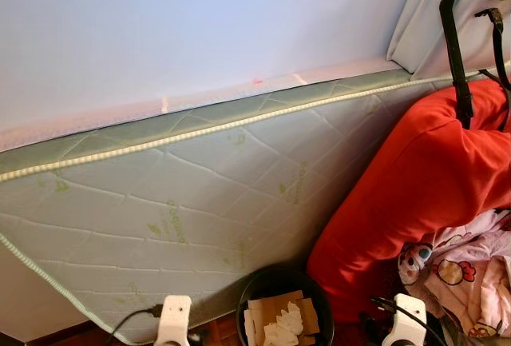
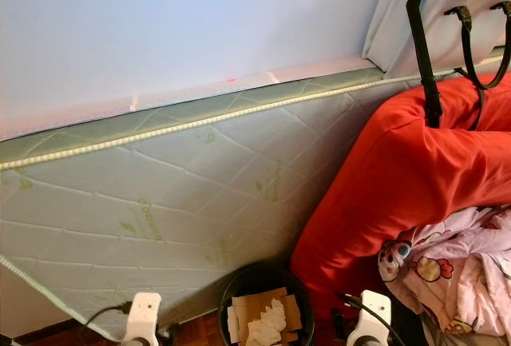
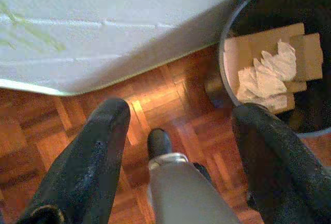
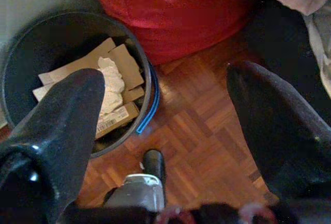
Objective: Clean up the room
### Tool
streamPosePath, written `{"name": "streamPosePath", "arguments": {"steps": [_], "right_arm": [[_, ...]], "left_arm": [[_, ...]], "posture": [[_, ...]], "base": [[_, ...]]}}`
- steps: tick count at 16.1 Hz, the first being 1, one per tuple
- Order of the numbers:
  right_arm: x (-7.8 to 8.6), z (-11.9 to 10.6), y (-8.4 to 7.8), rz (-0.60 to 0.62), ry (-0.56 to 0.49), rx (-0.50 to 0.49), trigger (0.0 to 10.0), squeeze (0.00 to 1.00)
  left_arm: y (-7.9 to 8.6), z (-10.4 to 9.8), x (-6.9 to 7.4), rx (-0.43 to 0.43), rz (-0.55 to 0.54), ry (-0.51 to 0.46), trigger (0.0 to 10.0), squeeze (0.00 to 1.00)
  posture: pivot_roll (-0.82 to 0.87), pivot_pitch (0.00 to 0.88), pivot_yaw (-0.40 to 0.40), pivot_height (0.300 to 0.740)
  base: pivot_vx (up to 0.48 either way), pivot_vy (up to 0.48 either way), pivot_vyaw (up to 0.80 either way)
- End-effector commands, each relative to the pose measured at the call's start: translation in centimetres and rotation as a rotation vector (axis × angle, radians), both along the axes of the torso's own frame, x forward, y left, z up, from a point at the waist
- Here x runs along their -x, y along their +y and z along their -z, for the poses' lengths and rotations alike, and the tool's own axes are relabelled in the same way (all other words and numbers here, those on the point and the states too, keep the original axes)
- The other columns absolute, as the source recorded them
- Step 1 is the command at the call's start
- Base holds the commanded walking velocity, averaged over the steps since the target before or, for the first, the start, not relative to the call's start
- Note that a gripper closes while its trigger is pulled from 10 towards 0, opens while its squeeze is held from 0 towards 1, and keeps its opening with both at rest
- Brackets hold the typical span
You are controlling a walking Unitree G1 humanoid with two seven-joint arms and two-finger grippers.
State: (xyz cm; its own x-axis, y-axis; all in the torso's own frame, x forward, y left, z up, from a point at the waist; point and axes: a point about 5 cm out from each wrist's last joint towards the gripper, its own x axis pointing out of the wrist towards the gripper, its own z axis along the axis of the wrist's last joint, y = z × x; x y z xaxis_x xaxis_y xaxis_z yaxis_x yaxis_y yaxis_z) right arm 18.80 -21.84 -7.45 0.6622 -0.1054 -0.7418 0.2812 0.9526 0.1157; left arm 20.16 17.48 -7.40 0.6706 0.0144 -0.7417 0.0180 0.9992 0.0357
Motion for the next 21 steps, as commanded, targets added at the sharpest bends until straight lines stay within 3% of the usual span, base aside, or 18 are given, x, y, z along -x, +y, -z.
{"name": "streamPosePath", "arguments": {"steps": [1, 10, 17, 21], "right_arm": [[-0.6, -0.3, 0.1, 0.008, -0.005, -0.011, 10.0, 0.0], [-1.8, -0.3, 3.2, 0.062, -0.004, -0.078, 10.0, 0.0], [-1.5, -0.1, 3.0, 0.065, 0.001, -0.067, 10.0, 0.0], [-0.4, 0.5, 3.2, 0.035, 0.049, -0.062, 10.0, 0.0]], "left_arm": [[0.3, -0.1, -0.2, -0.027, 0.024, 0.006, 10.0, 0.0], [3.3, -1.1, -1.2, -0.085, 0.031, -0.015, 10.0, 0.0], [3.0, -0.8, -0.8, -0.07, -0.004, 0.001, 10.0, 0.0], [3.4, -0.2, 0.4, -0.063, -0.06, 0.027, 10.0, 0.0]], "posture": [[-0.03, 0.0, -0.038, 0.726], [-0.02, 0.0, 0.078, 0.726], [-0.04, 0.0, 0.07, 0.726], [-0.02, 0.0, 0.045, 0.726]], "base": [[0.0, 0.0, 0.0], [0.0, 0.0, 0.0], [0.0, 0.0, 0.0], [0.0, 0.0, -0.37]]}}
